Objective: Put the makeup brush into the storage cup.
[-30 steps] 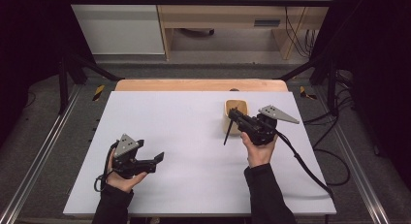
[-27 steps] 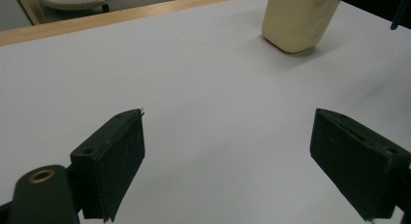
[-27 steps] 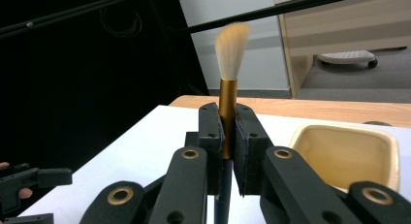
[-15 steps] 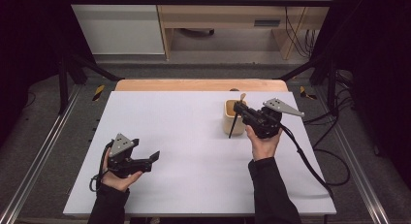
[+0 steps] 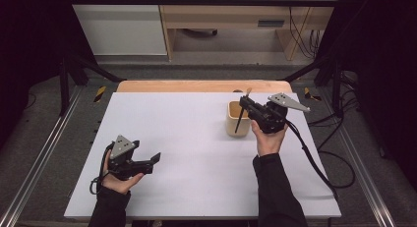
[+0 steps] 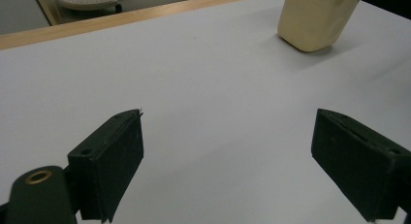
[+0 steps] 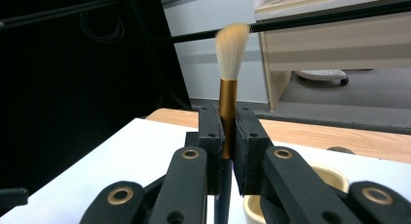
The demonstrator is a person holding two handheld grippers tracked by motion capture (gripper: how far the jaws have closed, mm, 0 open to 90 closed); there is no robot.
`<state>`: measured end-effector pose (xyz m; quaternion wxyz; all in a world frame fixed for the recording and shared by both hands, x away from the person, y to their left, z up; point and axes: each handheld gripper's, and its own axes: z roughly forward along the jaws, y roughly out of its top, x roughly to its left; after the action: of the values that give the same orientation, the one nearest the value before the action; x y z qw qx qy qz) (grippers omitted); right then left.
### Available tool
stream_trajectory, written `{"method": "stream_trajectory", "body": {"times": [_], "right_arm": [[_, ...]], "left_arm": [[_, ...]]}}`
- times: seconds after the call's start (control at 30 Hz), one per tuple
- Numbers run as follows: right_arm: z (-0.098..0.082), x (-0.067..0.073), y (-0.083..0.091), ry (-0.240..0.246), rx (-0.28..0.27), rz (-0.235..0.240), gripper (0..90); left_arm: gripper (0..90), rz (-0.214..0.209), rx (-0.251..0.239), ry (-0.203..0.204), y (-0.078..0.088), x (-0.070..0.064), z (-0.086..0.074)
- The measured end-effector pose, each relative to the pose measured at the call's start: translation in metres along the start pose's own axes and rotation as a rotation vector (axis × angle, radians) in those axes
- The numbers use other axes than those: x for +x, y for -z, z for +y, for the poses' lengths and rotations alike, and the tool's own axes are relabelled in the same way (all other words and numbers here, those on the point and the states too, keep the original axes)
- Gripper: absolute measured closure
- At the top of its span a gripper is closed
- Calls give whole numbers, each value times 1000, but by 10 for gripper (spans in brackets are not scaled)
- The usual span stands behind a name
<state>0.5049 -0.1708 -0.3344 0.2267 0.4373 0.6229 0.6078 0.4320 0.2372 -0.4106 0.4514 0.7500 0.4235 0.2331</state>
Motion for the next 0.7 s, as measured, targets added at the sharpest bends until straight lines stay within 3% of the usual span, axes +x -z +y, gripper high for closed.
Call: {"method": "stream_trajectory", "body": {"times": [0.7], "right_arm": [[20, -15, -11, 30, -9, -57, 839]], "left_arm": [[112, 7, 10, -11, -1, 0, -1]]}}
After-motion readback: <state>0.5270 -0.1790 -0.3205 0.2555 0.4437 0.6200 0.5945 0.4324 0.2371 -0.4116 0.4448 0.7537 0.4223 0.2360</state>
